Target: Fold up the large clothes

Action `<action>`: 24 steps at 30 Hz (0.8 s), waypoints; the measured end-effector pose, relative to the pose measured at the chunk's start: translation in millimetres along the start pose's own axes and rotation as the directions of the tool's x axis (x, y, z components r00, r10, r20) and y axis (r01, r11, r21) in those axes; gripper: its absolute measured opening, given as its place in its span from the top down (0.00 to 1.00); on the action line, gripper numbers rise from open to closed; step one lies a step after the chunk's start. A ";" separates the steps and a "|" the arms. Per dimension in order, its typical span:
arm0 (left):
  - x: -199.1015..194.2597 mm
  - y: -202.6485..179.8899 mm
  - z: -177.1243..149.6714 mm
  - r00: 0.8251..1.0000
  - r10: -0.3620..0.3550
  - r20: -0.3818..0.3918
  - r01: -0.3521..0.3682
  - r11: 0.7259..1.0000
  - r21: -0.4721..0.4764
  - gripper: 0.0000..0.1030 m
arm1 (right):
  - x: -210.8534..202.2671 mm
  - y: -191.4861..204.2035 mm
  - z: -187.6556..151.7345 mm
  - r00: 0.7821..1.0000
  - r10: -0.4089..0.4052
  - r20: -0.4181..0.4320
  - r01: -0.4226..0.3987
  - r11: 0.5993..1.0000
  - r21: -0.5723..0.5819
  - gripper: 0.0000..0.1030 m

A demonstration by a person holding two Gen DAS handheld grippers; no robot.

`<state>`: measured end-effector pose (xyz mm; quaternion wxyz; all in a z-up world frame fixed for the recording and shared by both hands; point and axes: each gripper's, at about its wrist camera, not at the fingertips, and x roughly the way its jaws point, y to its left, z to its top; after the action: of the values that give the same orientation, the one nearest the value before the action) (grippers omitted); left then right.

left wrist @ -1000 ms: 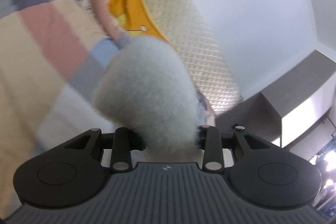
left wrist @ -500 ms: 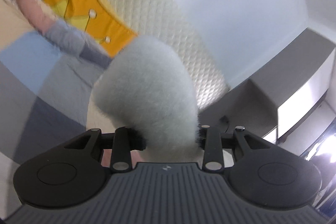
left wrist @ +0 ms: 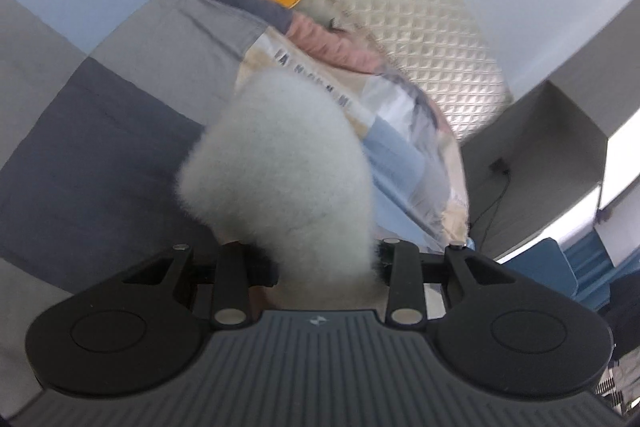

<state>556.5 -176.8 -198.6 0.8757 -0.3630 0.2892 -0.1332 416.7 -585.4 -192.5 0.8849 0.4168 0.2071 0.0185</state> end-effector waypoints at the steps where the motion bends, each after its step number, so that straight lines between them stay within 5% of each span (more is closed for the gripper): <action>1: 1.5 3.3 -0.8 1.000 -0.001 -0.009 0.001 1.000 -0.004 0.62 | -2.2 -7.5 -3.5 1.000 0.017 0.007 -0.017 1.000 0.024 0.60; 5: 2.6 19.8 -4.8 0.999 0.004 -0.035 -0.003 1.000 0.030 0.61 | -16.6 -24.9 -28.1 0.997 0.063 0.042 -0.067 0.993 0.097 0.60; 9: -5.5 37.1 -33.5 0.995 0.074 -0.065 -0.073 0.997 0.012 0.48 | -19.2 -45.1 -50.2 0.994 0.086 0.070 -0.095 0.985 0.146 0.56; 15: -5.9 44.3 -40.9 0.997 0.060 -0.040 -0.059 0.998 0.015 0.46 | -14.2 -65.1 -63.7 0.989 0.106 0.101 -0.125 0.971 0.206 0.56; 24: -42.7 35.0 -38.3 0.990 0.128 -0.061 -0.133 0.987 -0.088 0.36 | -37.0 -53.1 -68.2 0.998 0.011 0.061 -0.025 0.972 0.233 0.50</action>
<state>500.1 -154.7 -227.8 0.8567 -0.3792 0.3420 -0.0721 349.5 -577.8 -257.7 0.8351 0.5204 0.1779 -0.0104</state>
